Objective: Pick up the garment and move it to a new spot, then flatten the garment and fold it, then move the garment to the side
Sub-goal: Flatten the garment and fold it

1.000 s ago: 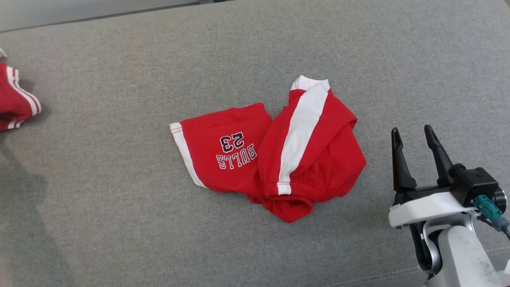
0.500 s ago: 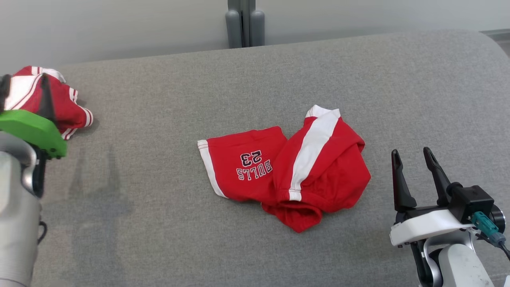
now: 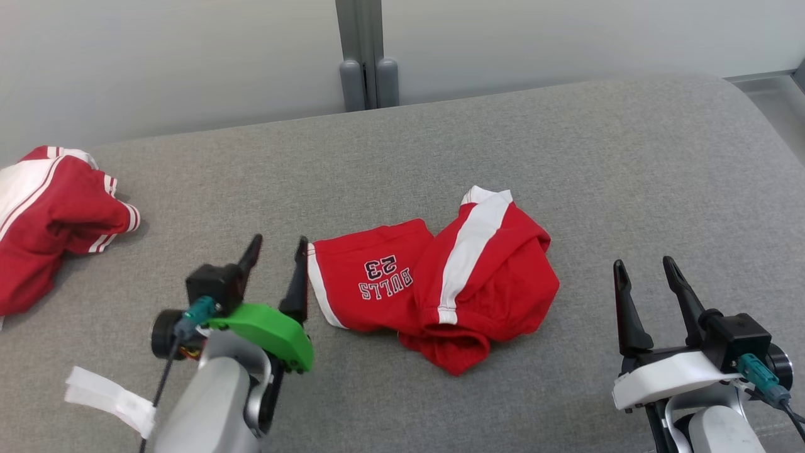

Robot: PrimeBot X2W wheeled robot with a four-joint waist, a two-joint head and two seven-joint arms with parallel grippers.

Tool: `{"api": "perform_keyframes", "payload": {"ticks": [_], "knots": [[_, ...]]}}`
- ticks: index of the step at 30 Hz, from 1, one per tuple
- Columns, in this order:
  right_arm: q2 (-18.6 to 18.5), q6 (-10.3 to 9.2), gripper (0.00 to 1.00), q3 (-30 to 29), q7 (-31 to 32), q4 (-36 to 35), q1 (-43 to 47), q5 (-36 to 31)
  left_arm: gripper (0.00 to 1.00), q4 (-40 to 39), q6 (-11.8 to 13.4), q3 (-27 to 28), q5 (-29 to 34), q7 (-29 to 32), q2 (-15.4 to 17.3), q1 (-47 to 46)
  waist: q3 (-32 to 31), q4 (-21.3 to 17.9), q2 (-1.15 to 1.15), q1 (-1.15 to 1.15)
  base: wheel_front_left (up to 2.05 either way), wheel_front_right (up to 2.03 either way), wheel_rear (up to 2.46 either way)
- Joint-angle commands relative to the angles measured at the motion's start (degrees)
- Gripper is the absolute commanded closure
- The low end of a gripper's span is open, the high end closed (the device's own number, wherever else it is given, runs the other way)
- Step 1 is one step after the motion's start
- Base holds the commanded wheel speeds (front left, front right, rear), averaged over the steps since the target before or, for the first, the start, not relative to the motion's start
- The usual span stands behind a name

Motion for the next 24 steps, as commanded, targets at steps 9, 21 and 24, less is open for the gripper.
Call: {"api": "perform_keyframes", "payload": {"ticks": [9,21,24], "knots": [[-0.16,0.01,0.00,0.46,-0.20,0.40,0.01,0.40,0.00,-1.36,-0.79,-9.32,-0.69,1.03,-3.83,7.25,0.61,-1.40,0.00,0.00,0.00,0.00,0.00],[-0.16,0.01,0.00,1.05,-0.20,0.46,-1.53,1.11,0.00,-5.05,1.47,-23.29,-7.04,4.72,-3.99,4.35,2.70,-3.38,0.00,0.00,0.00,0.00,0.00],[-0.17,0.01,0.00,0.91,-0.20,0.56,-1.80,1.18,0.00,-5.21,1.32,-25.78,-8.59,4.84,-4.02,3.49,3.13,-4.09,0.00,0.00,0.00,0.00,0.00]]}}
